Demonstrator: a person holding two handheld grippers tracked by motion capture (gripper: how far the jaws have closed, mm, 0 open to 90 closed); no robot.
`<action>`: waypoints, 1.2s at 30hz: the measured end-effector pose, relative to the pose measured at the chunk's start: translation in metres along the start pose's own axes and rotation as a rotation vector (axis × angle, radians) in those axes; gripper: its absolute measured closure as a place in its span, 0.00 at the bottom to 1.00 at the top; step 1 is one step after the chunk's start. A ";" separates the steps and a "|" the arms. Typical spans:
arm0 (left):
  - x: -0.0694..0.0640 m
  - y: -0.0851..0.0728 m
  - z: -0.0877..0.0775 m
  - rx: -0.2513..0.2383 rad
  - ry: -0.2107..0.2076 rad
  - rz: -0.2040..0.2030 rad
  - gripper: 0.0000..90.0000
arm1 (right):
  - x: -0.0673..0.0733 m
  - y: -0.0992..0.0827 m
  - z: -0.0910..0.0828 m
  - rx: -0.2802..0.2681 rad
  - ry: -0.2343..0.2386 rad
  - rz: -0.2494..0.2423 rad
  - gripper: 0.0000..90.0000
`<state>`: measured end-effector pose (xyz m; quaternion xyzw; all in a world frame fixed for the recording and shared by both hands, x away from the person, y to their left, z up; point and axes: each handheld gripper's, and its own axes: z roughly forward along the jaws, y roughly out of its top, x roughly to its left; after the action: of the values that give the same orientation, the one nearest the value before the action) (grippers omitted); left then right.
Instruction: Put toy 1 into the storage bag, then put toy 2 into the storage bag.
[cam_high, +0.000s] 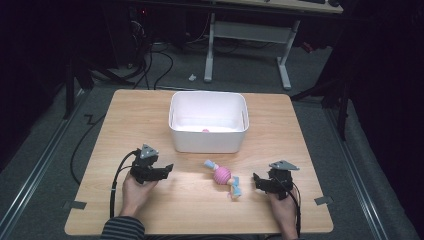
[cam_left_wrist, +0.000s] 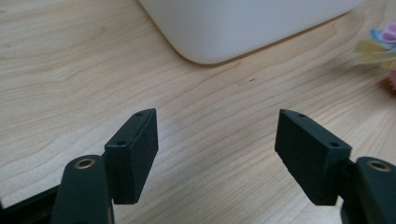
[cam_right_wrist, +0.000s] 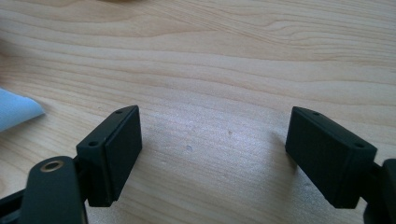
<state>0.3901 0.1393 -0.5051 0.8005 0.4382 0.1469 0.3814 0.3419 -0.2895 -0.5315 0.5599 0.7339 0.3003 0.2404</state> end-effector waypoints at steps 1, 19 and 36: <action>0.000 -0.001 0.000 -0.003 0.003 -0.003 0.34 | 0.000 0.000 0.000 0.000 0.000 0.000 0.21; -0.006 -0.004 0.023 0.027 0.067 0.045 0.33 | 0.000 0.000 0.000 0.000 0.000 -0.001 0.21; -0.004 -0.014 0.031 0.001 0.074 0.050 0.31 | 0.001 0.000 0.000 0.005 0.002 -0.004 0.18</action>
<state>0.3975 0.1259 -0.5355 0.8056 0.4318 0.1856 0.3608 0.3424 -0.2888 -0.5314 0.5584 0.7362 0.2986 0.2388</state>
